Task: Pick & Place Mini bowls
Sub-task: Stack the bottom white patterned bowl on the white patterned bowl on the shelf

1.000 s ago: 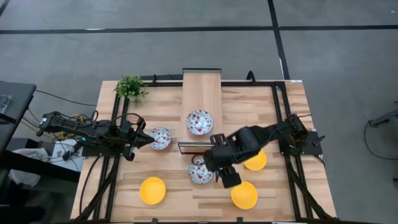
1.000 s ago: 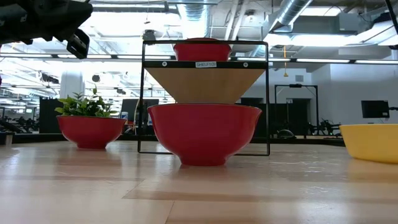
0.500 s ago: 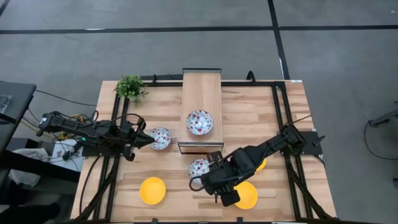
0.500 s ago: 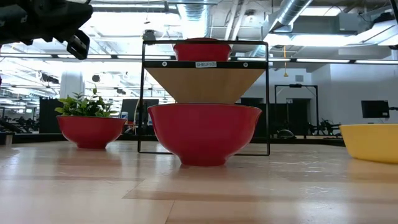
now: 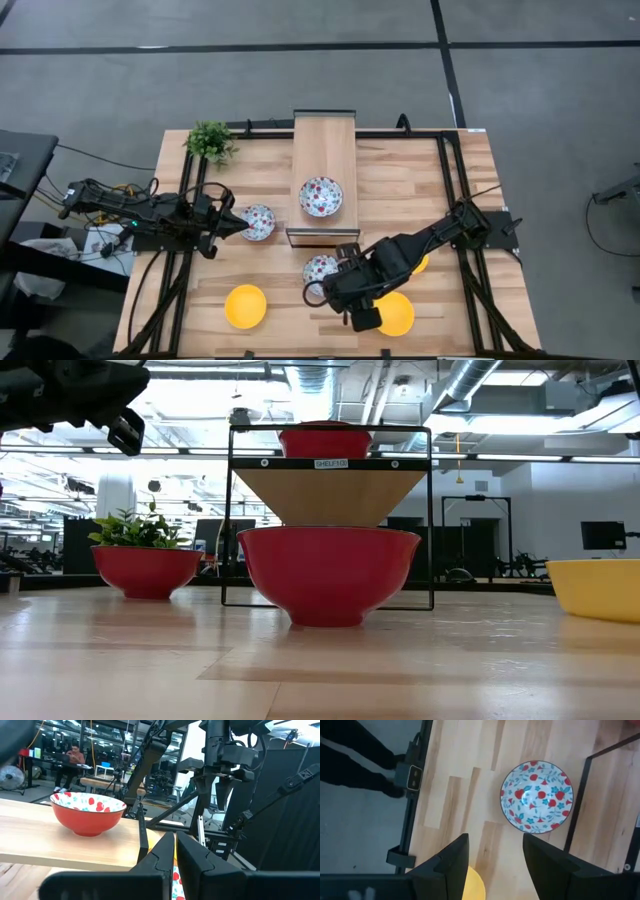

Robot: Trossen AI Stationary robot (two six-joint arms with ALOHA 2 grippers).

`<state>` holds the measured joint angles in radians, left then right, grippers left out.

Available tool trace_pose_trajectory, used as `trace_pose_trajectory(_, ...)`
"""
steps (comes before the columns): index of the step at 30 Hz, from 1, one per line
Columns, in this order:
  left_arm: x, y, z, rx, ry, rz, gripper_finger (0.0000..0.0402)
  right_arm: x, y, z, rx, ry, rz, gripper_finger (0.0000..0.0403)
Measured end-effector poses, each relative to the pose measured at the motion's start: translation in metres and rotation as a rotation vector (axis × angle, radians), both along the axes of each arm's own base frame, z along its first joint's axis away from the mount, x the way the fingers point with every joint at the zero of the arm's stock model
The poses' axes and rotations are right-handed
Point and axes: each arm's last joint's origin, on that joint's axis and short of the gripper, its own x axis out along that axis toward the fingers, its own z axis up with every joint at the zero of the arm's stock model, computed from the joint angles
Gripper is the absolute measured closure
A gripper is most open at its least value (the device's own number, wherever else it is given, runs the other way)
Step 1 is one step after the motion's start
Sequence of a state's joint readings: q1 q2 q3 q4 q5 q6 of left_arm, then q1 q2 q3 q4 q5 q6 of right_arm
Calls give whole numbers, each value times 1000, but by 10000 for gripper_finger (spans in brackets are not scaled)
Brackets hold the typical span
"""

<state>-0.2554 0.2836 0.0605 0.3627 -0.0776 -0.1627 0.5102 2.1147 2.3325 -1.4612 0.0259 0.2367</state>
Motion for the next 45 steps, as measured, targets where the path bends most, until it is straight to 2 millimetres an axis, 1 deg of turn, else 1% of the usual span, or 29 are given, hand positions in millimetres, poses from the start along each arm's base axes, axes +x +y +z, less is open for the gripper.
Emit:
trace_pose_trajectory(25,0,0,0,-1,-4,0,385,1,-1,1,1,-10,-3,233)
trace_pose_trajectory(29,0,0,0,-1,-4,0,385,6,1,-3,-52,-52,28,234)
trace_pose_trajectory(32,0,0,0,-1,-4,0,385,17,2,-17,-86,-41,89,234)
trace_pose_trajectory(41,0,0,0,-1,-4,0,385,49,1,-77,-157,84,175,234)
trace_pose_trajectory(45,0,0,0,-1,-4,-1,385,58,0,-93,-129,116,201,234)
